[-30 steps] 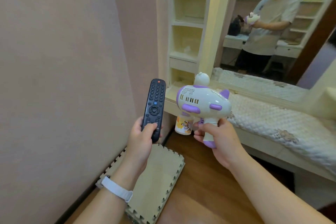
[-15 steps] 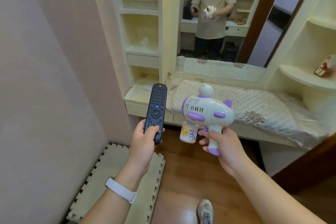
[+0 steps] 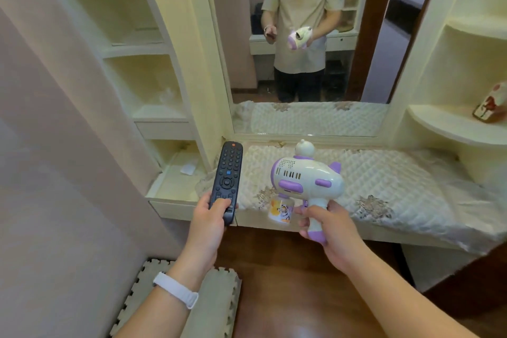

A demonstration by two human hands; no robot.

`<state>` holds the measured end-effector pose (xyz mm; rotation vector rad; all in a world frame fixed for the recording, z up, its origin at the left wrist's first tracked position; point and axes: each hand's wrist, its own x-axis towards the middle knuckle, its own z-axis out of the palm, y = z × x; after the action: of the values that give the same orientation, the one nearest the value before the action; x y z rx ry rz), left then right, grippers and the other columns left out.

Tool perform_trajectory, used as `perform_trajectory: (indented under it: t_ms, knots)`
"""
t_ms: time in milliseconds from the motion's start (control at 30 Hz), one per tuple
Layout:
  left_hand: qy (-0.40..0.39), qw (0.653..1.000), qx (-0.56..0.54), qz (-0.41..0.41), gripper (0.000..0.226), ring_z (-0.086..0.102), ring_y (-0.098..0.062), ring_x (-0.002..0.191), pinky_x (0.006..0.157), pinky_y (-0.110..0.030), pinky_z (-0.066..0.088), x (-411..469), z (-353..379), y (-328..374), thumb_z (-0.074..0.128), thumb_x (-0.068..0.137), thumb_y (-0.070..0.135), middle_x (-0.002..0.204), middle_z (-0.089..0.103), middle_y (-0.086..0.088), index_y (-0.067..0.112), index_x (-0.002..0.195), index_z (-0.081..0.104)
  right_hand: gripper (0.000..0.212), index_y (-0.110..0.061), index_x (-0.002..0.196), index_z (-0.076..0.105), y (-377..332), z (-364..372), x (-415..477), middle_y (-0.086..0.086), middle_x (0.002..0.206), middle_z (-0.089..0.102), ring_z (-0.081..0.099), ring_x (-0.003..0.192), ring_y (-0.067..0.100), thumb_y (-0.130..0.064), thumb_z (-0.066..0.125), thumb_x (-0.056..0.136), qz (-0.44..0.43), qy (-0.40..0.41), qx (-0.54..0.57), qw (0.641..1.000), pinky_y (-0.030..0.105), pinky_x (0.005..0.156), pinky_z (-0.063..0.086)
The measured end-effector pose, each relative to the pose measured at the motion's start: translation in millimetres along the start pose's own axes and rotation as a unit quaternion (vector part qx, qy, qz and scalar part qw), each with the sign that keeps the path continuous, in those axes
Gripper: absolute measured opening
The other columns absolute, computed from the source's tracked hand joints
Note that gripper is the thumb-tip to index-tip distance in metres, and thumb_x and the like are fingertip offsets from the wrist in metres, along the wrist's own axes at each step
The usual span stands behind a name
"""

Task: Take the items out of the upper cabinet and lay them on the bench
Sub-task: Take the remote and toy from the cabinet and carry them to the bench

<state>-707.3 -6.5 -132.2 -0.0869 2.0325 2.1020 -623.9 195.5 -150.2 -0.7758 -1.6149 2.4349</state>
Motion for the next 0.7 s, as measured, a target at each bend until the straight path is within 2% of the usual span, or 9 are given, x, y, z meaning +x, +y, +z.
perform_trajectory:
  t_ms: [267,367,533,700]
  knots:
    - [0.031,0.999,0.018,-0.027,0.019,0.059,-0.015,0.071,0.064,-0.028,0.046,60,43,-10,0.050,0.095,0.010,0.086,0.069,-0.008,0.016,0.107,0.064,0.023,0.000,0.102,0.060,-27,-20,87,0.017,0.090,0.066,0.055,0.062,0.020,0.005,0.064,0.080,0.024,-0.009,0.025,0.999,0.031,0.054,0.049]
    - [0.047,0.998,0.020,-0.039,0.018,0.057,-0.015,0.068,0.061,-0.028,0.044,91,46,-14,0.051,0.095,0.012,0.086,0.069,-0.007,0.015,0.107,0.063,0.025,0.002,0.105,0.059,-30,-16,120,0.020,0.090,0.066,0.055,0.060,0.021,0.006,0.062,0.081,0.038,-0.014,0.024,0.999,0.030,0.050,0.049]
    - [0.041,0.997,0.045,-0.047,0.018,0.055,-0.017,0.066,0.047,-0.018,0.041,160,54,-28,0.050,0.096,0.011,0.090,0.068,-0.011,0.015,0.108,0.063,0.023,0.002,0.105,0.058,-26,-7,183,0.019,0.088,0.068,0.057,0.060,0.022,0.006,0.060,0.083,0.051,0.005,0.021,0.998,0.030,0.048,0.050]
    - [0.038,0.997,0.042,-0.058,0.021,0.054,-0.017,0.068,0.049,-0.018,0.041,247,56,-48,0.052,0.094,0.012,0.092,0.068,-0.011,0.016,0.111,0.064,0.018,0.000,0.103,0.059,-22,11,252,0.015,0.085,0.071,0.056,0.060,0.022,0.005,0.058,0.085,0.075,0.025,0.009,0.997,0.031,0.052,0.050]
